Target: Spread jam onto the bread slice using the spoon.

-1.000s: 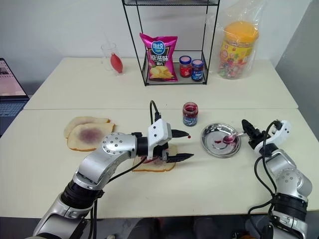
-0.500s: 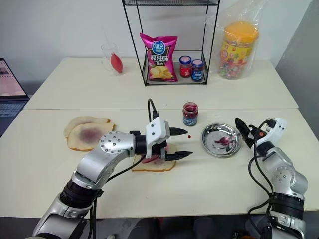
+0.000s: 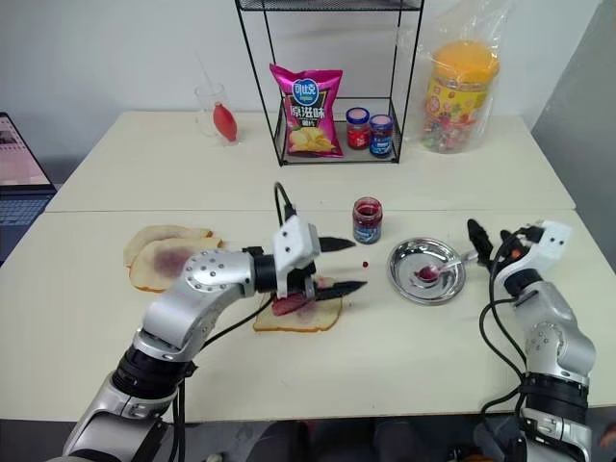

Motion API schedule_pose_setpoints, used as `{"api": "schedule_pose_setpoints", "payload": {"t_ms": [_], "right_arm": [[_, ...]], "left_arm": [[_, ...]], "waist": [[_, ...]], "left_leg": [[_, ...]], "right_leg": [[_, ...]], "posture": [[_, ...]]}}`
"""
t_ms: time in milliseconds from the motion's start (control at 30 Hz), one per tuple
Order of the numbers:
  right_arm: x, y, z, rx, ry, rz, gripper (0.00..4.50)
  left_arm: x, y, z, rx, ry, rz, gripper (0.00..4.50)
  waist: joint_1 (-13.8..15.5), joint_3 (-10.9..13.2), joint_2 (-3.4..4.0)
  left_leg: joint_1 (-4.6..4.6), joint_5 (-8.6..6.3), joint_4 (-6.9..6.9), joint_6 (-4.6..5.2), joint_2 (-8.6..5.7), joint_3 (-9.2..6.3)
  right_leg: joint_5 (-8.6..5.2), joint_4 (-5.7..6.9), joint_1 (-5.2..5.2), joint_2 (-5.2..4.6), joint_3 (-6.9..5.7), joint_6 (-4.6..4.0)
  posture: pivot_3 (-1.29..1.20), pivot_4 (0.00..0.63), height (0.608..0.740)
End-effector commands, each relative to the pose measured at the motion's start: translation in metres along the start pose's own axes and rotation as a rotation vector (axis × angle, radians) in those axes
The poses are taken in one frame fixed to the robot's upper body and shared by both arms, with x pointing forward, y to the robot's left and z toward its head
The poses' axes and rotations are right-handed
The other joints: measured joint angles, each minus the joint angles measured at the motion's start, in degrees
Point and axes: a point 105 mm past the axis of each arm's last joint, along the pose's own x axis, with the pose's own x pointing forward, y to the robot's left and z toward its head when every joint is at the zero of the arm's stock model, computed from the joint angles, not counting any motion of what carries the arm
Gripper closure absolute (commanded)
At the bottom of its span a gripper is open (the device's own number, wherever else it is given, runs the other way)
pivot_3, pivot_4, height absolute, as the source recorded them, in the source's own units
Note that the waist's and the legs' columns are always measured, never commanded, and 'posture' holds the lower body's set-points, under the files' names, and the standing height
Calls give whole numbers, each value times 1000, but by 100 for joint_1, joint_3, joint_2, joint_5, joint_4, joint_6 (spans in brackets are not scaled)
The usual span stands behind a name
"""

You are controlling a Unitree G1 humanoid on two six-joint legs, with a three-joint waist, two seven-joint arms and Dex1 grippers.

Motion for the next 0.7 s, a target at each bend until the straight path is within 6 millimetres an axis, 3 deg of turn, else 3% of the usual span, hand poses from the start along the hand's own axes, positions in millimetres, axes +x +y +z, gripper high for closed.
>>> {"api": "schedule_pose_setpoints", "payload": {"t_ms": [33,100,200,367,600,700], "right_arm": [[-3,16,42,-72,-110,102,0],[-4,27,47,-130,-86,173,0],[-14,54,51,-261,2,361,0],[-37,77,41,-462,198,629,0],[-80,79,10,-675,520,917,0],[-88,77,6,-713,572,965,0]], "left_arm": [[-36,33,13,107,7,132,350],[-56,43,8,139,67,178,53],[-103,52,-10,159,220,270,53],[-155,29,-30,57,355,311,53],[-181,-14,-41,0,464,259,53],[-186,-24,-46,-11,480,257,53]], "waist": [[-10,-1,1],[-14,-1,1],[-38,-1,3],[3,1,0],[105,3,-4],[102,4,-5]], "left_leg": [[3,0,-2,0,1,0],[8,0,-9,0,2,-1],[8,0,-12,0,3,4],[-2,-1,-15,1,7,-2],[-2,-1,6,1,0,-4],[11,-1,12,1,1,11]], "right_leg": [[0,1,0,1,0,0],[0,0,1,2,-1,0],[-1,-5,0,1,6,0],[-4,-12,-7,-4,-6,0],[-11,-14,8,-17,-13,11],[-23,-14,16,-19,-5,30]], "posture": [[0,150,740],[0,150,740],[0,150,740],[0,150,740],[0,150,740],[0,150,740]]}}
